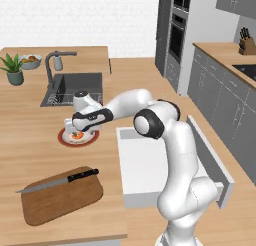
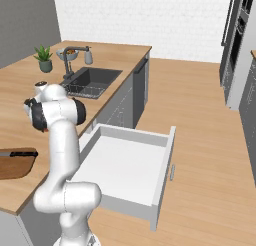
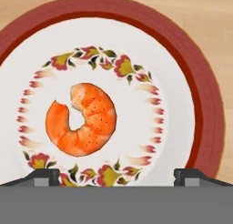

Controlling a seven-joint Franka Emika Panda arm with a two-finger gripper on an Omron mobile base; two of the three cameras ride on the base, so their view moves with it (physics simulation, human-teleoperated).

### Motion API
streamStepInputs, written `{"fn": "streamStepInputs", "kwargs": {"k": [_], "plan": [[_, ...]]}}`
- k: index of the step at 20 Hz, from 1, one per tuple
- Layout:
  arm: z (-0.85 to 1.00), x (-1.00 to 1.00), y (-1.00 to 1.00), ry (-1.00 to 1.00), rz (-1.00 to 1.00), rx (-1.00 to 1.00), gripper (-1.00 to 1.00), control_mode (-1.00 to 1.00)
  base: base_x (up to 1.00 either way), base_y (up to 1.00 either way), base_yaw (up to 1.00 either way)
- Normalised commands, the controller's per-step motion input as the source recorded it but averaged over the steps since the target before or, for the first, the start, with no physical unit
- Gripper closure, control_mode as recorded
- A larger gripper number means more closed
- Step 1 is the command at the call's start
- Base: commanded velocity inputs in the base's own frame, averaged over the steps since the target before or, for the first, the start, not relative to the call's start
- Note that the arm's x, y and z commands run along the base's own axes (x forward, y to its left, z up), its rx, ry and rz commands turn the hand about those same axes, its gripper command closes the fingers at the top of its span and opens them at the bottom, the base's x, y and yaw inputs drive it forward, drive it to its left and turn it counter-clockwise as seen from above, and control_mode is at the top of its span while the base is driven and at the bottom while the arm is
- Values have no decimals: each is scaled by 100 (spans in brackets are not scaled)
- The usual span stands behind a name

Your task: Pick up the knife from the drawer and place it on the cutting board. Then place the meat from the plate to the cutting board.

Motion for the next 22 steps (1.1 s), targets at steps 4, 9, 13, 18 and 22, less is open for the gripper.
{"fn": "streamStepInputs", "kwargs": {"k": [4,9,13,18,22], "plan": [[-1,23,1,0,0,0,-100,-100,0,0,0],[-26,8,0,0,0,0,-100,-100,0,0,0],[-31,1,0,0,0,0,-100,-100,0,0,0],[0,11,18,0,0,0,-100,-100,0,0,0],[-3,7,22,0,0,0,-100,-100,0,0,0]]}}
